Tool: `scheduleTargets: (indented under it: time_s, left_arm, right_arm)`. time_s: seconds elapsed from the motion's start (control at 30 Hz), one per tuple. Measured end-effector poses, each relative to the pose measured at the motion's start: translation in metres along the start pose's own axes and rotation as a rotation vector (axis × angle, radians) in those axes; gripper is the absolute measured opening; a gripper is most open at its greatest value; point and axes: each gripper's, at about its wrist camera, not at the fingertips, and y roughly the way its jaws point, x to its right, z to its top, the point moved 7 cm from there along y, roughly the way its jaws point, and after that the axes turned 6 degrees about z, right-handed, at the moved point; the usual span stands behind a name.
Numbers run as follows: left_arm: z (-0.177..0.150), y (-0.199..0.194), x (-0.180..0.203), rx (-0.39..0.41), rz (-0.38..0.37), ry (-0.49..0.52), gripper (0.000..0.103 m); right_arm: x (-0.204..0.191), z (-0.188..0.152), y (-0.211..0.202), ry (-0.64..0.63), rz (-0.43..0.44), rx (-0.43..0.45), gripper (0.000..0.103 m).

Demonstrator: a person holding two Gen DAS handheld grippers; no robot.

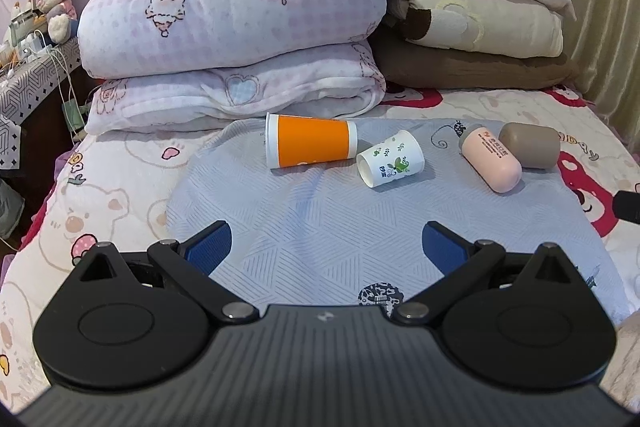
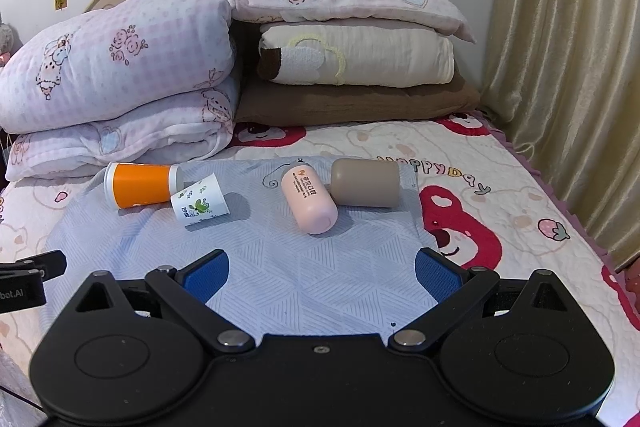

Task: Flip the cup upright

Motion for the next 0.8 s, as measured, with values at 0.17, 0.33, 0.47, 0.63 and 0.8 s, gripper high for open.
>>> scheduleTargets:
  time_s: [0.17, 0.33, 0.47, 0.63, 0.8]
  left_arm:
    - [-0.0012, 0.0007, 0.0004, -0.005, -0.01, -0.002, 0.103]
    - [-0.0038, 0.0026, 0.0022, -0.022, -0.03, -0.017, 0.103]
    - [-0.0069, 0.0046, 0.0046, -0.044, -0.047, -0.021, 0.103]
    - [-0.0062, 0.0047, 0.0051, -0.05, -0.04, -0.011, 0.103]
    - [0.0003, 0.002, 0.0011, -0.043, -0.045, -0.006, 0.103]
  right_arm:
    - [0.001, 0.0012, -0.0023, -0.006, 0.0, -0.002, 0.101]
    - [0.0007, 0.0013, -0.0012, -0.004, 0.001, 0.007, 0.101]
    - [0.0008, 0.0005, 0.0001, -0.001, 0.003, 0.004, 0.101]
    - [0.0008, -0.0001, 0.001, 0.001, 0.008, 0.003, 0.101]
    - [0.0011, -0.0001, 0.0005, 0.0, 0.016, 0.012, 0.101]
